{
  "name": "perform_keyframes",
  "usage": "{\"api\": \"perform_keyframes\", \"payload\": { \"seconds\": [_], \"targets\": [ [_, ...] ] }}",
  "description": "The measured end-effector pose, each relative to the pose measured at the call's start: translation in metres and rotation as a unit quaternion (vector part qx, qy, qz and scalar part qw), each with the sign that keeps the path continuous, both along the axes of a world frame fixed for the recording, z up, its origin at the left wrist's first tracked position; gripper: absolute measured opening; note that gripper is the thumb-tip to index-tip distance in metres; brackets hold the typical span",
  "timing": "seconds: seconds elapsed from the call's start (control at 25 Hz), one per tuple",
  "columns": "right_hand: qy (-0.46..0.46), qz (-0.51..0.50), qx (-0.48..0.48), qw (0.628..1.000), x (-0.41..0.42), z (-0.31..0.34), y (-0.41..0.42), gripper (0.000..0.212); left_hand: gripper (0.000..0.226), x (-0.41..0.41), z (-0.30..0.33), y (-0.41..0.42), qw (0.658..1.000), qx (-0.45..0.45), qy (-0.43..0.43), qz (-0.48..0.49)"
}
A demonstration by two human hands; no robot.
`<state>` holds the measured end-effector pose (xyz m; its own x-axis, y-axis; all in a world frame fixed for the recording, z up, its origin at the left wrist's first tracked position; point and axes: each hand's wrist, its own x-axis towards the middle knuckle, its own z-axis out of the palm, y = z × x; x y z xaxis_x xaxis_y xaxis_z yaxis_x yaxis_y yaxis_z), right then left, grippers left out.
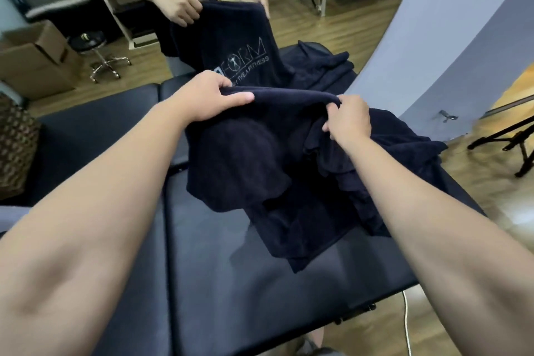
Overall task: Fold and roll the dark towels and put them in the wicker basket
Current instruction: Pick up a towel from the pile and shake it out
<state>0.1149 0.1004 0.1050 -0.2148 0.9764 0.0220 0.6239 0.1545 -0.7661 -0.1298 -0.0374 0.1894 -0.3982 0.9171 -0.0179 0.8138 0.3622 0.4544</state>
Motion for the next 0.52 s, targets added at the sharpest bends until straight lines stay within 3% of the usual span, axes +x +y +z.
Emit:
{"api": "perform_keyframes", "payload": {
  "seconds": [0.08,0.2,0.4,0.52],
  "targets": [
    [0.086,-0.005,0.022,0.996,-0.007,0.023,-0.002,0.028,0.056,-0.012,0.014,-0.014,0.998,0.043,0.035,-0.003],
    [0.197,-0.008,0.078,0.977,-0.023,0.053,-0.015,0.030,0.047,-0.027,0.032,-0.040,0.994,0.104,0.014,-0.009],
    [0.226,0.047,0.099,0.968,-0.036,0.050,-0.064,0.025,0.041,-0.045,0.020,-0.094,0.995,0.098,-0.017,-0.005],
    [0.275,0.046,0.085,0.957,-0.049,0.056,-0.090,0.022,0.038,-0.051,0.012,-0.126,0.984,0.148,-0.085,0.038]
  ]
}}
